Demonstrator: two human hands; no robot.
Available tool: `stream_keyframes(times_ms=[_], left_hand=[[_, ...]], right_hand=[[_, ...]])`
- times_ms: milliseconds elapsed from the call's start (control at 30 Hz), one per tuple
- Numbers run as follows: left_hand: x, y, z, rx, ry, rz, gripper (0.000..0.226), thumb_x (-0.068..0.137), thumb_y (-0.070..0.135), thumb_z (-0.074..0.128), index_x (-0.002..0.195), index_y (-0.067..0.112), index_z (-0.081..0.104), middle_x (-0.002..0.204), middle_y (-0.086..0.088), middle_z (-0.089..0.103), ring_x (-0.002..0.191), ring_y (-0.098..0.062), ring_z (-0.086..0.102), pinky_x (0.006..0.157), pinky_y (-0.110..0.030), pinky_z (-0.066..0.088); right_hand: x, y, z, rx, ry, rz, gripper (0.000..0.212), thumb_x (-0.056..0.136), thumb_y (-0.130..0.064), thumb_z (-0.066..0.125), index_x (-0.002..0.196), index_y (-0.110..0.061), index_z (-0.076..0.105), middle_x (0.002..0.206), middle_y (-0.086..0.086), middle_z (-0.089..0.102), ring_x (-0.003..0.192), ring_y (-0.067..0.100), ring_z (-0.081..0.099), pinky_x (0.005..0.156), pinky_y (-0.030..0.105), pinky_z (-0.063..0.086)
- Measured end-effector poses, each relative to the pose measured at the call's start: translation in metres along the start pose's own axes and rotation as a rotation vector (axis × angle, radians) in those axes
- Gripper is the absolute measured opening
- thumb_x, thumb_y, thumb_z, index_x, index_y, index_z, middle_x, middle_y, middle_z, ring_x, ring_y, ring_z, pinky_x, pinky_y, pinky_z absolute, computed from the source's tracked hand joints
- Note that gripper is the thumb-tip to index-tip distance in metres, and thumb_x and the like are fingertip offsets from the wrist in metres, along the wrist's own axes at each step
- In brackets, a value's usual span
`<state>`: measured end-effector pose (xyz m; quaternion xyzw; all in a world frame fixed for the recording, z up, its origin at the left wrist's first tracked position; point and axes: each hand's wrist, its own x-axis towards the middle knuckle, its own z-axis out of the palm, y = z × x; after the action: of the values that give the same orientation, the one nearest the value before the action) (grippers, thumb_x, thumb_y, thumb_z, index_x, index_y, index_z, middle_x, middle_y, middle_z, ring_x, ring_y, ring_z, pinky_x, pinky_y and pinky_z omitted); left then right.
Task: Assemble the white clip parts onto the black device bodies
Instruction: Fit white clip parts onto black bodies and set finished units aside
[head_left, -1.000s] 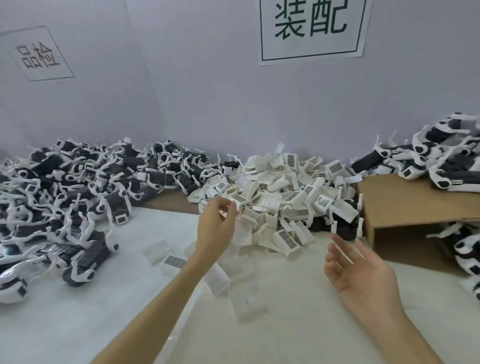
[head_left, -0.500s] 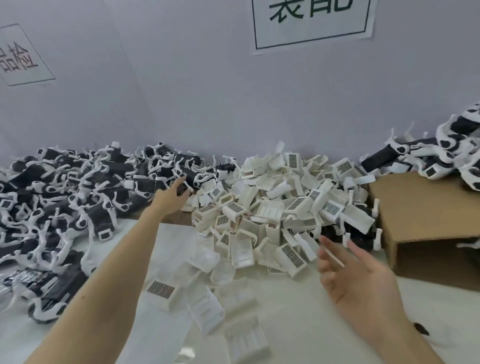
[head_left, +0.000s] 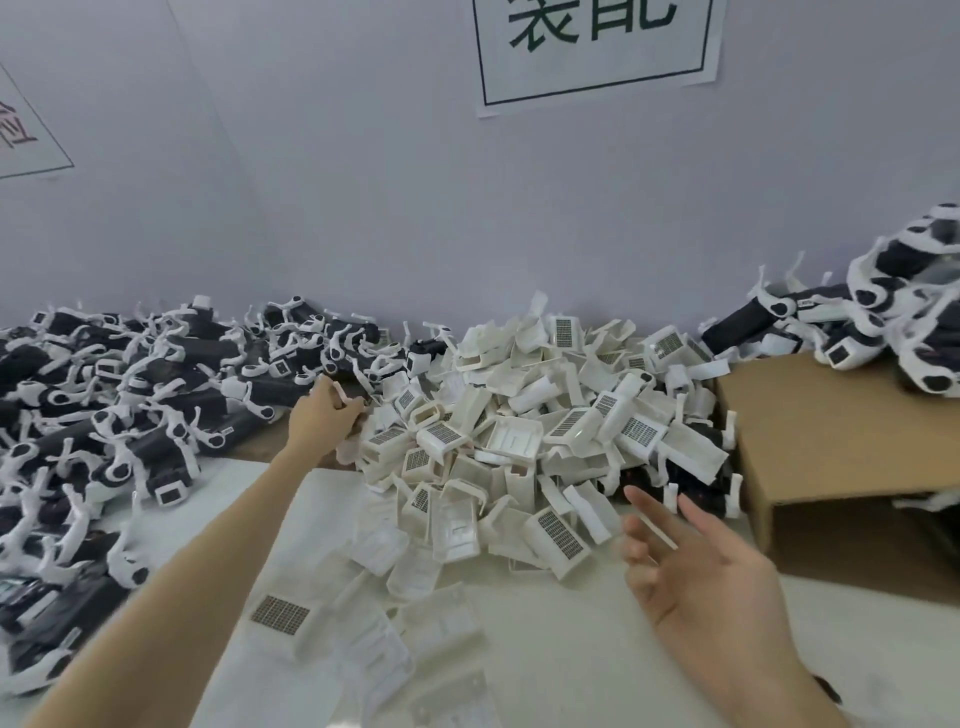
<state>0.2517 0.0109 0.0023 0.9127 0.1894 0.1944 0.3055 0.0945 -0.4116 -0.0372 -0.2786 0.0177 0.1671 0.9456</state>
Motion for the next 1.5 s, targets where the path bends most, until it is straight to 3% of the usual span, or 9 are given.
stream_keyframes(times_ms=[233,467,633,800,1000,1133,1233,1333,1500], left_hand=[[-0.125,0.065,-0.051,-0.394,0.045,0.219,0.017,0.103,0.021,0.059,0.099,0.013,0.044,0.074,-0.01,0.046,0.058,-0.014,0.036,0.055,-0.031,0.034],[-0.263,0.134,-0.006,-0.689,-0.261,0.38,0.017,0.104,0.026,0.061,0.099,0.027,0.044,0.074,0.003,0.044,0.059,-0.008,0.039,0.055,-0.019,0.036],[-0.292,0.132,0.028,-0.801,-0.288,0.373,0.011,0.109,0.028,0.056,0.114,0.021,0.049,0.083,-0.003,0.058,0.069,-0.01,0.053,0.064,-0.024,0.04],[-0.304,0.129,0.037,-0.841,-0.378,0.327,0.023,0.106,0.034,0.061,0.127,0.027,0.058,0.094,0.007,0.072,0.08,0.002,0.065,0.073,-0.01,0.046],[-0.309,0.127,0.03,-0.978,-0.543,0.262,0.04,0.099,0.043,0.071,0.135,0.04,0.054,0.113,-0.002,0.078,0.109,-0.02,0.075,0.084,-0.009,0.049],[-0.302,0.118,0.022,-1.076,-0.537,0.284,0.072,0.094,0.028,0.079,0.149,0.05,0.038,0.122,-0.009,0.075,0.117,-0.024,0.072,0.095,-0.019,0.052],[-0.288,0.107,0.005,-0.942,-0.707,0.405,0.083,0.093,0.03,0.082,0.158,0.053,0.035,0.147,0.006,0.062,0.136,-0.014,0.06,0.107,-0.021,0.05],[-0.283,0.103,-0.002,-0.866,-0.871,0.508,0.074,0.098,0.014,0.077,0.158,0.041,0.043,0.155,0.014,0.054,0.144,-0.011,0.052,0.105,-0.019,0.048],[-0.287,0.107,0.002,-0.86,-0.895,0.426,0.076,0.102,-0.006,0.059,0.156,0.046,0.046,0.158,0.001,0.051,0.136,-0.024,0.059,0.111,-0.039,0.052]], right_hand=[[-0.009,0.003,0.011,-0.036,0.049,-0.02,0.05,0.088,-0.03,0.068,0.125,0.004,0.071,0.094,0.017,0.068,0.069,0.023,0.064,0.052,0.027,0.057],[-0.031,-0.009,0.041,-0.274,-0.061,-0.111,0.051,0.103,-0.047,0.062,0.14,-0.012,0.062,0.136,0.026,0.065,0.126,0.042,0.064,0.106,0.054,0.054],[-0.054,-0.015,0.025,-0.434,0.016,-0.172,0.037,0.096,-0.04,0.072,0.109,-0.006,0.081,0.128,0.02,0.072,0.12,0.033,0.07,0.094,0.038,0.06],[-0.062,-0.007,0.003,-0.523,0.013,-0.262,0.045,0.089,-0.035,0.079,0.112,0.003,0.076,0.126,0.019,0.071,0.126,0.026,0.066,0.098,0.033,0.058],[-0.066,-0.01,0.012,-0.584,0.22,-0.317,0.053,0.085,-0.042,0.075,0.124,-0.006,0.073,0.122,0.015,0.074,0.104,0.033,0.076,0.083,0.035,0.064],[-0.074,-0.01,0.016,-0.389,0.066,-0.075,0.077,0.094,-0.067,0.05,0.137,-0.005,0.062,0.131,0.019,0.07,0.114,0.044,0.071,0.074,0.041,0.065],[-0.079,-0.018,0.015,-0.286,0.054,0.133,0.086,0.092,-0.08,0.038,0.137,-0.011,0.063,0.131,0.022,0.07,0.101,0.046,0.074,0.046,0.028,0.055],[-0.079,-0.014,0.016,-0.274,0.085,0.142,0.057,0.092,-0.057,0.062,0.121,-0.008,0.068,0.119,0.024,0.072,0.073,0.035,0.071,0.037,0.024,0.045],[-0.078,-0.011,0.015,-0.383,0.043,-0.019,0.031,0.088,-0.028,0.066,0.11,-0.007,0.072,0.108,0.021,0.072,0.076,0.032,0.066,0.054,0.032,0.053]])
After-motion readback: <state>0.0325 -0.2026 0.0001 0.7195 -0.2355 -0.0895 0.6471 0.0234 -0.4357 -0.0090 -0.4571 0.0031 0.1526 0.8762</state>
